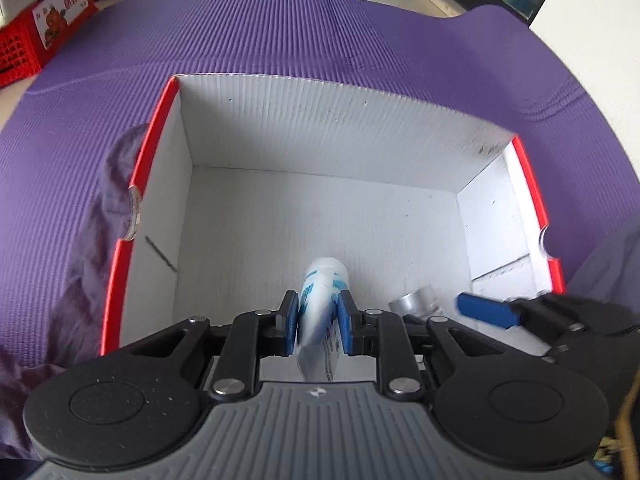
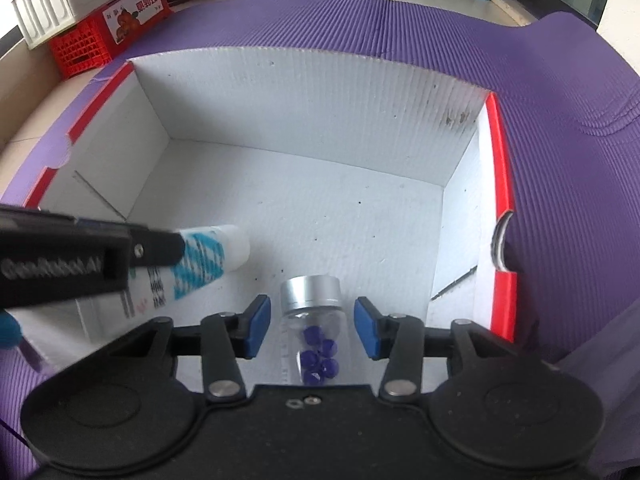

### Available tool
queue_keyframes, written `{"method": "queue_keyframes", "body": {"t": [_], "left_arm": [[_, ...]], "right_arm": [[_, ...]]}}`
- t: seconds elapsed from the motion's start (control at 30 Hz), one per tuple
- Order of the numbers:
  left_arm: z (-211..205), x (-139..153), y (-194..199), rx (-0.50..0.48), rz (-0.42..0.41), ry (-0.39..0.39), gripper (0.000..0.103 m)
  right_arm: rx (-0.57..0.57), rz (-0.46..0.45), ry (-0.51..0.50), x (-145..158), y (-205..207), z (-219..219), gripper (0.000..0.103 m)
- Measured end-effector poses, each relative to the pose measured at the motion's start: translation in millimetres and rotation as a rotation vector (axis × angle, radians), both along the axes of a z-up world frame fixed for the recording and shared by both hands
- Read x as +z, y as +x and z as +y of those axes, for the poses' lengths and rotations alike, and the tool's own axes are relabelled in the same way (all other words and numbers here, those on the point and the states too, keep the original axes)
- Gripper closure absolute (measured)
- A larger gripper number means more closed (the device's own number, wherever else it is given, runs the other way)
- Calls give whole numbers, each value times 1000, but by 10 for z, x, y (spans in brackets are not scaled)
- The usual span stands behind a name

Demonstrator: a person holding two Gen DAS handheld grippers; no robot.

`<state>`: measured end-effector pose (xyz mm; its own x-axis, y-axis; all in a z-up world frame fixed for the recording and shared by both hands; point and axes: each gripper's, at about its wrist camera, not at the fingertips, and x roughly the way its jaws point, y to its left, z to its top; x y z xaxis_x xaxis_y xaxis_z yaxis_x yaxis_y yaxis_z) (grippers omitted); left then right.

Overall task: Organize rigid objects
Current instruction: 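Carry the tube and pill bottle into the red shoebox with both tools, then open both tools to release the tube and bottle in the box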

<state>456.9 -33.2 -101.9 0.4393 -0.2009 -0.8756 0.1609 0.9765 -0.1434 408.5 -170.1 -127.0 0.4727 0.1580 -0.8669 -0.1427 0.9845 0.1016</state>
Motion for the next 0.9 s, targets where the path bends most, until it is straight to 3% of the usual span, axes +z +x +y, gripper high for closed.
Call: {"method": "queue_keyframes", "body": {"t": [0.27,0.37,0.47,0.5,0.9], "left_arm": [[59,177,-277,29,-3,-5,80],[64,316,-398,37,-23,-6,67],[34,483,-572,33,-70,5,47],[27,534,-628,31,-82,8,45],[2,965,-1222,21,-159,19,45]], "right_arm": [[5,-48,6,254,-172,-24,41],[1,-71,4,400,-295,-54,40],[3,-90,7,502,-400,-28,39],[5,-98,8,535,-431,-26,39],[26,-171,35,981,-1015,-162,39]]}}
